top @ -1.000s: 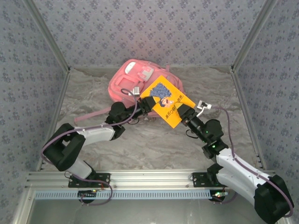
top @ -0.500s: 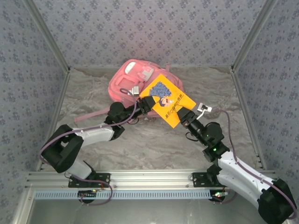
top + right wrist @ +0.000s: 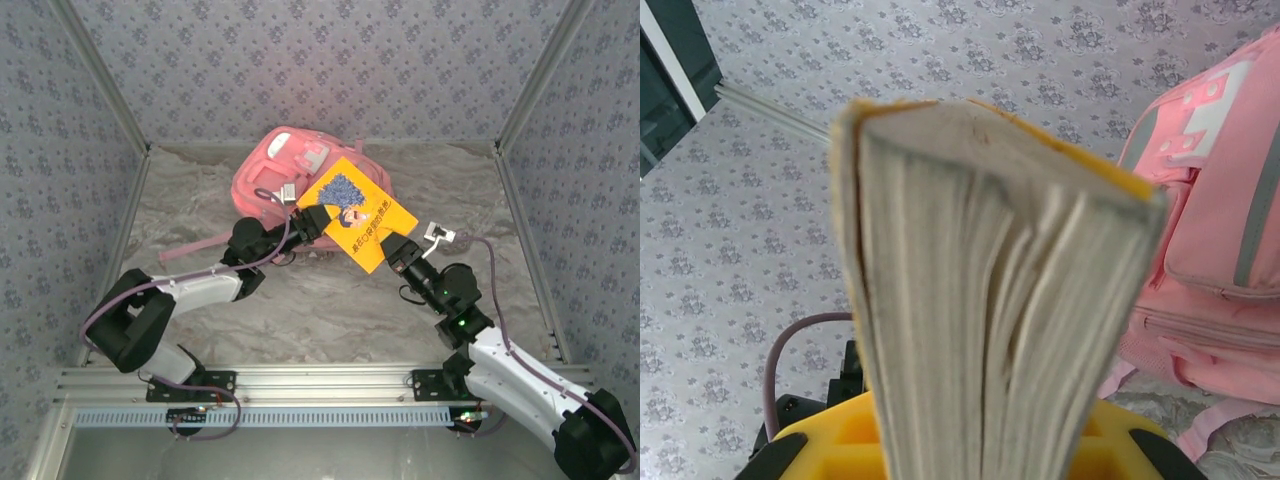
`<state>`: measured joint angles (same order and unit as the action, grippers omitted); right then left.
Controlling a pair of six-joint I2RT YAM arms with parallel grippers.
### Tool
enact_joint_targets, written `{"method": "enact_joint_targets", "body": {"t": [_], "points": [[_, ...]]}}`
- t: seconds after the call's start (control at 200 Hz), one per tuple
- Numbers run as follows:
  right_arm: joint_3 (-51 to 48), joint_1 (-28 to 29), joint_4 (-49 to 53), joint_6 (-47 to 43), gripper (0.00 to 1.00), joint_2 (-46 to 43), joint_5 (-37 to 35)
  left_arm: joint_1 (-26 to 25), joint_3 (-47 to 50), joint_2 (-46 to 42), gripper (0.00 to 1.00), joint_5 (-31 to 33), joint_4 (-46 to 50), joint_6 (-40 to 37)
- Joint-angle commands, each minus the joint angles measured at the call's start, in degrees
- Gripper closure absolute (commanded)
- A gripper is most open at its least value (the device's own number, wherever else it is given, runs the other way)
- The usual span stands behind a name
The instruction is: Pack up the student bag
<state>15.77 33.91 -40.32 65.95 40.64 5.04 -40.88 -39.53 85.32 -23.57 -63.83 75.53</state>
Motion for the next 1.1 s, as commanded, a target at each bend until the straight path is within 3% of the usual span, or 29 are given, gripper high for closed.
{"method": "enact_joint_targets", "body": {"t": [0.0, 0.06, 0.15, 0.235, 0.36, 0.505, 0.739, 0.829, 1.004, 1.094], "points": [[0.7, 0.4, 0.2, -2.0, 1.00, -1.1, -0.3, 0.2, -1.6, 0.1, 1.00, -0.7, 1.2, -2.5], [0.7, -0.8, 2.7, -2.2, 1.00, -2.9, -0.9, 0.3, -2.1, -0.6, 0.87, -1.4, 5.7, -4.8], [1.1, -3.8, 10.8, -3.4, 1.00, -8.0, -2.2, 0.9, -5.6, -2.8, 0.57, -3.0, 20.7, -11.3], [3.9, -6.9, 25.6, -6.5, 1.00, -14.1, -5.0, 0.7, -10.9, -4.5, 0.48, -2.4, 38.0, -21.4], [11.2, -9.7, 51.5, -13.3, 1.00, -19.1, -15.0, 0.6, -23.5, -1.8, 0.44, 0.3, 61.9, -35.2], [16.7, -12.5, 65.9, -18.4, 1.00, -17.4, -20.9, 1.1, -41.9, 9.3, 0.46, 4.4, 83.5, -43.5], [18.4, -14.9, 68.7, -22.5, 1.00, -16.7, -17.7, 5.8, -66.8, 29.6, 0.53, 2.1, 97.9, -48.9], [17.8, -15.1, 67.7, -23.2, 1.00, -17.3, -16.2, 7.5, -76.7, 36.5, 0.57, 4.3, 102.2, -52.4], [16.6, -15.3, 67.4, -23.6, 1.00, -18.2, -13.6, 7.8, -97.5, 50.9, 0.57, 2.1, 114.2, -57.7], [16.2, -15.5, 68.0, -23.9, 1.00, -18.4, -12.8, 7.3, -103.6, 55.4, 0.61, 0.7, 117.1, -58.3]]}}
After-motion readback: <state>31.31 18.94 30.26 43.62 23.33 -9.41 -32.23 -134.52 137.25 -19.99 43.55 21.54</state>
